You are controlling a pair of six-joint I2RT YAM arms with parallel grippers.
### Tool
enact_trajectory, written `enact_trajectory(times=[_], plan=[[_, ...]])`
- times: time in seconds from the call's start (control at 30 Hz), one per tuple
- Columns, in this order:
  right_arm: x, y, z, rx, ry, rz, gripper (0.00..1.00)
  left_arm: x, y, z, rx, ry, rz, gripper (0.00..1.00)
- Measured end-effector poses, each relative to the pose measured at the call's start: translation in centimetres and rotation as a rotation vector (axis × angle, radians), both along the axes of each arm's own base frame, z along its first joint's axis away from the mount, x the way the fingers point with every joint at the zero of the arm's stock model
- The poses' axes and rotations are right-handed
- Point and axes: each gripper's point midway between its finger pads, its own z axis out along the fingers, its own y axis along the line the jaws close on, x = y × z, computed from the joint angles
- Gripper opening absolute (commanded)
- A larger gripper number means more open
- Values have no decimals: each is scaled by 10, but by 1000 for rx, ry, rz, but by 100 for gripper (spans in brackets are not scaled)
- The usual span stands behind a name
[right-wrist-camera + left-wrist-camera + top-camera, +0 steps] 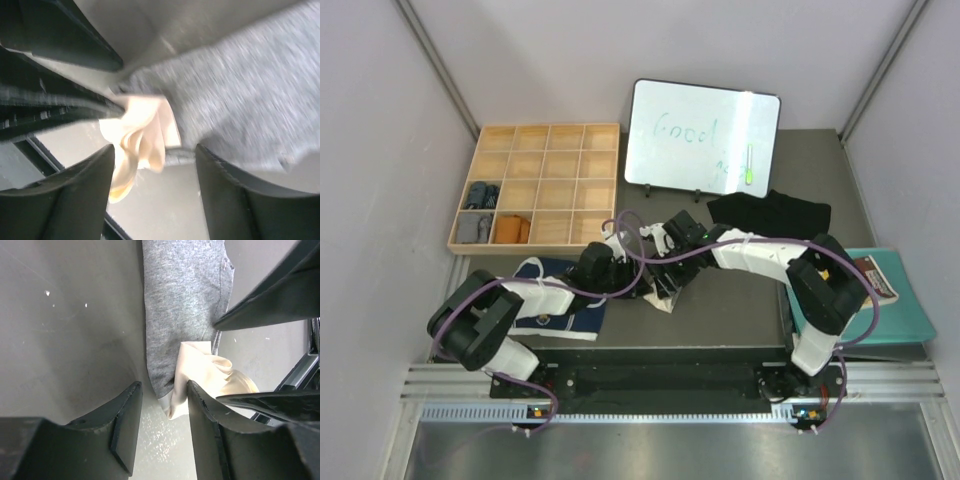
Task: Roll the underwear
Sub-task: Roll the underwear to the center of the board.
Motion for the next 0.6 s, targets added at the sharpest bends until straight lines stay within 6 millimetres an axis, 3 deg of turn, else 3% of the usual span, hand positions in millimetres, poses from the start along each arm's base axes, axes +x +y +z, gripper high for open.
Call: enact_trajectory(times=[0.27, 0.4, 0.6], plan=[[1, -25, 18, -11, -57, -167, 77, 3, -1, -2, -5, 5, 21, 37], [0, -35, 16, -11, -59, -271, 78, 6, 0, -4, -5, 17, 56, 35], [-20, -46, 11, 63, -19, -387, 81, 7, 1, -4, -31, 37, 104, 35]])
